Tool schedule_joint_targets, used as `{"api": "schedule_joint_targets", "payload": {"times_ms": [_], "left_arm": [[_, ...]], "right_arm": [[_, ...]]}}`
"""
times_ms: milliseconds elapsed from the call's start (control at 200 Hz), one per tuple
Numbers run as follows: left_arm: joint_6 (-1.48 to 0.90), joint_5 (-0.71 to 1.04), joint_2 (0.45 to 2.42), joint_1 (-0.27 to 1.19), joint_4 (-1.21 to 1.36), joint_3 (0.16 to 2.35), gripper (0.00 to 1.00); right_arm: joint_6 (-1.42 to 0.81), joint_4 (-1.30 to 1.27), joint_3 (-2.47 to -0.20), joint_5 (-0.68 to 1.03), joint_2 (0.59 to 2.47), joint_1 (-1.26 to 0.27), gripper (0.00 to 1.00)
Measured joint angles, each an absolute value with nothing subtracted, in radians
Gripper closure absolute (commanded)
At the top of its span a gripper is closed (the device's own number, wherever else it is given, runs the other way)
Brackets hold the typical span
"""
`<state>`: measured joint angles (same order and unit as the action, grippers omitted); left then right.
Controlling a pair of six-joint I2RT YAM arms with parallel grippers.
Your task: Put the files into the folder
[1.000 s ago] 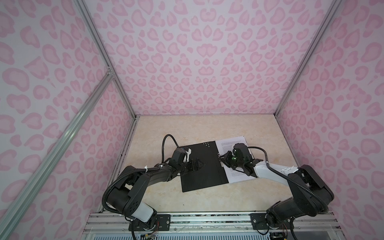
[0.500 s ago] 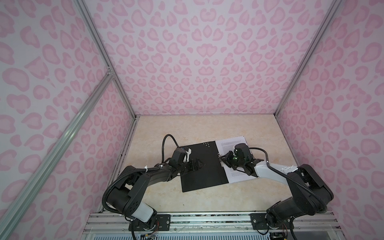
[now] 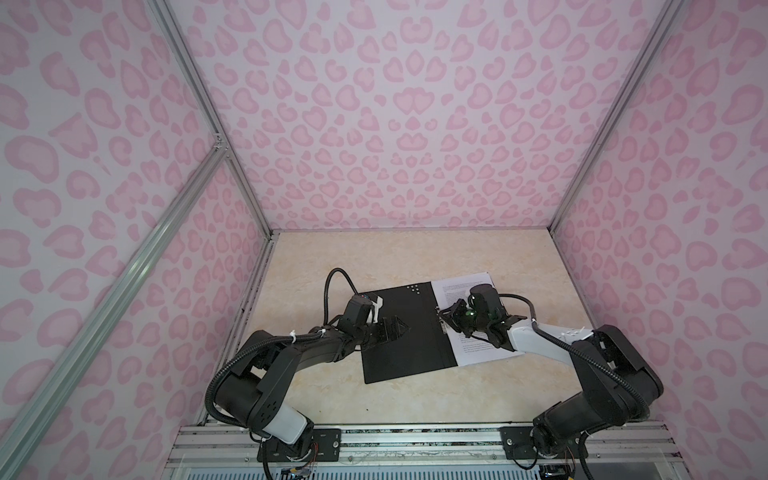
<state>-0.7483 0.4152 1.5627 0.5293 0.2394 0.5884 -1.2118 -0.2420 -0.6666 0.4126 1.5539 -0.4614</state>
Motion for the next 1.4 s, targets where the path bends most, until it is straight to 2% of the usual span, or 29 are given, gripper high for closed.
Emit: {"api": "schedule_joint_targets", "payload": {"times_ms": [530, 920, 1400], "left_arm": [[-0.748, 0.419, 1.571, 0.529, 0.249, 0.591, 0.01], [-0.748, 0.419, 1.575, 0.529, 0.254, 0.593, 0.01], [-0.748, 0.419, 1.586, 0.529, 0.268, 0.595, 0.01]], "right_arm": [[-1.216, -0.259, -0.686, 0.445, 1.576, -0.442, 0.80], [-1.219, -0.263, -0.673, 0.445, 1.563, -0.436, 0.86], [-1.219, -0.265, -0.645, 0.446, 1.538, -0.437, 0.87]]}}
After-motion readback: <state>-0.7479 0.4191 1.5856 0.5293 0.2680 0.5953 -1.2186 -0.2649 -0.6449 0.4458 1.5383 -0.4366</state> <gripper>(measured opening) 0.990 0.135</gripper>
